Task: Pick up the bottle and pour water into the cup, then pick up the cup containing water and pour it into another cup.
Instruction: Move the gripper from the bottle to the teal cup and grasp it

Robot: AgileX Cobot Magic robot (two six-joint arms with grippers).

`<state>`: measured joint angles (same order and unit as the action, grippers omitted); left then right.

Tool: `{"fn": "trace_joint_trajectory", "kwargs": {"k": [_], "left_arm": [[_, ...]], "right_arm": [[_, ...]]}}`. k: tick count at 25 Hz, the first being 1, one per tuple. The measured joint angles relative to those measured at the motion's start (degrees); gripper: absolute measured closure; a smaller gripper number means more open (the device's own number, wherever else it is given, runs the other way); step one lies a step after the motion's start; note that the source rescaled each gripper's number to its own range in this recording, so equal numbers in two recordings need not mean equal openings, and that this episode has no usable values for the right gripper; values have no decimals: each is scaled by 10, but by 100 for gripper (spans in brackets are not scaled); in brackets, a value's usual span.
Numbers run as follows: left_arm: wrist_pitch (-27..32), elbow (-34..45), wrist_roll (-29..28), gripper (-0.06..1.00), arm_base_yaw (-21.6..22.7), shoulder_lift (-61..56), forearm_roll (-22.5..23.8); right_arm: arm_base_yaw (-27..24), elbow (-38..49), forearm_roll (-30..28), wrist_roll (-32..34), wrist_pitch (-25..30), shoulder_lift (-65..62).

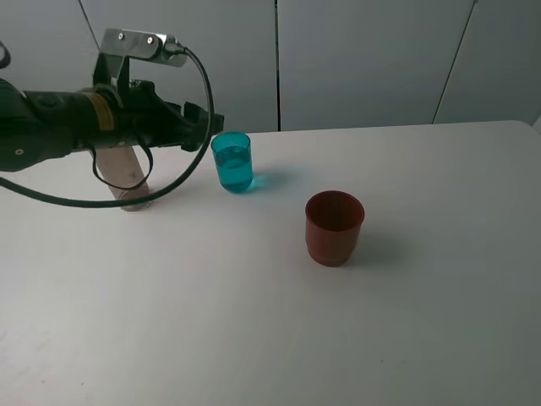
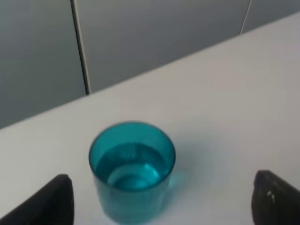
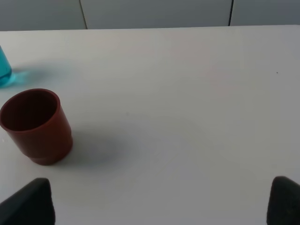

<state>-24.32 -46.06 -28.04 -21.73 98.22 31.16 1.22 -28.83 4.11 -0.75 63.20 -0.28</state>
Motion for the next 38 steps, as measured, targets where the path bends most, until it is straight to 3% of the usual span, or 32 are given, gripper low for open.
{"fn": "trace_joint_trajectory", "kwargs": {"k": [5,9,17,21,26,31,38], "left_arm": [[-54,18,15,7,0,78,-8],[-106,18,28,7,-1,132,-59],[-233,13,167,7,-1,228,-107],[-266,-13,188,7,-1,260,-141],[-278,-67,192,7,-1,298,-159],[-266,-118,193,7,-1,322,-143],[-261,-133,193,7,-1,328,-136]], "right_arm": [[0,0,0,0,0,0],[0,0,0,0,0,0],[0,0,0,0,0,0],[0,0,0,0,0,0],[0,0,0,0,0,0],[0,0,0,0,0,0],[0,0,0,0,0,0]]}}
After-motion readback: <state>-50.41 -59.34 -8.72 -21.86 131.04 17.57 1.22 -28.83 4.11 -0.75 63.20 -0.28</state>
